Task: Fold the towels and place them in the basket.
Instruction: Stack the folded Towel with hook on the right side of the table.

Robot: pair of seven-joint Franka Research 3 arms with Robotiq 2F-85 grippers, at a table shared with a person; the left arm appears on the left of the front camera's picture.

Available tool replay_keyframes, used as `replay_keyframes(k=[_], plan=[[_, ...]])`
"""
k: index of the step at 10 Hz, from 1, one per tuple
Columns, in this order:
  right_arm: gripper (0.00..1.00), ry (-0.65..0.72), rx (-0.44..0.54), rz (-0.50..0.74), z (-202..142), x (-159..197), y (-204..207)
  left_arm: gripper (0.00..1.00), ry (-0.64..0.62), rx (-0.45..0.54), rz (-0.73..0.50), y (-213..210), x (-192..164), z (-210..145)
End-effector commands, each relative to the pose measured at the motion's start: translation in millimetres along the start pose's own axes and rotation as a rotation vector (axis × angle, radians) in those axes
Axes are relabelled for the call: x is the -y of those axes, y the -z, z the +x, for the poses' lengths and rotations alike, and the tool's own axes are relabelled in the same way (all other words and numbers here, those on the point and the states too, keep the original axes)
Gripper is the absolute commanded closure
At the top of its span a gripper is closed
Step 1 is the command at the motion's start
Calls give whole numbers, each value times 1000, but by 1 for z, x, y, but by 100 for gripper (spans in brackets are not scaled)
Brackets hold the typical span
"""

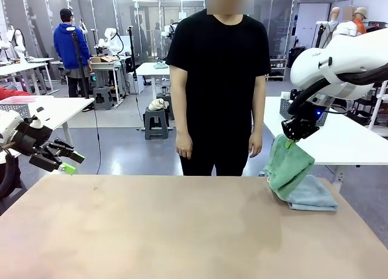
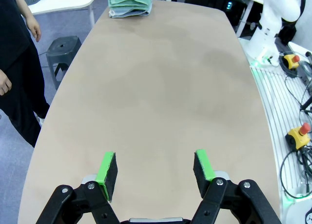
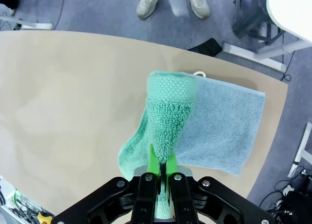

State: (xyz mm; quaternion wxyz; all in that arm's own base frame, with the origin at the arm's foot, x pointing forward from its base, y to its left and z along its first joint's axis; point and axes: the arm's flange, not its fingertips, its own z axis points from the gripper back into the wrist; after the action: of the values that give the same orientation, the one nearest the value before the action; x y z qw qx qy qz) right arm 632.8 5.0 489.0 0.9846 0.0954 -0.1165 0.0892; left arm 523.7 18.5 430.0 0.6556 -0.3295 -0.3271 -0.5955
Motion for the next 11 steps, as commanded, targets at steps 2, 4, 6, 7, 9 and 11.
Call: replay_keyframes(k=[2, 4, 6, 7, 9, 11], plan=[[94, 5, -18, 18, -1, 12, 3, 20, 2, -2, 2, -1, 1, 1], [94, -4, -46, 59, -4, 32, 10, 20, 2, -2, 2, -1, 1, 1], [94, 2, -74, 79, -5, 52, 22, 20, 2, -2, 2, -1, 1, 1], [94, -7, -74, 88, -6, 63, 28, 20, 2, -2, 2, -1, 1, 1], [94, -20, -49, 124, -3, 91, 44, 20, 2, -2, 2, -1, 1, 1], [94, -39, -16, 166, 0, 112, 55, 20, 2, -2, 2, -1, 1, 1]])
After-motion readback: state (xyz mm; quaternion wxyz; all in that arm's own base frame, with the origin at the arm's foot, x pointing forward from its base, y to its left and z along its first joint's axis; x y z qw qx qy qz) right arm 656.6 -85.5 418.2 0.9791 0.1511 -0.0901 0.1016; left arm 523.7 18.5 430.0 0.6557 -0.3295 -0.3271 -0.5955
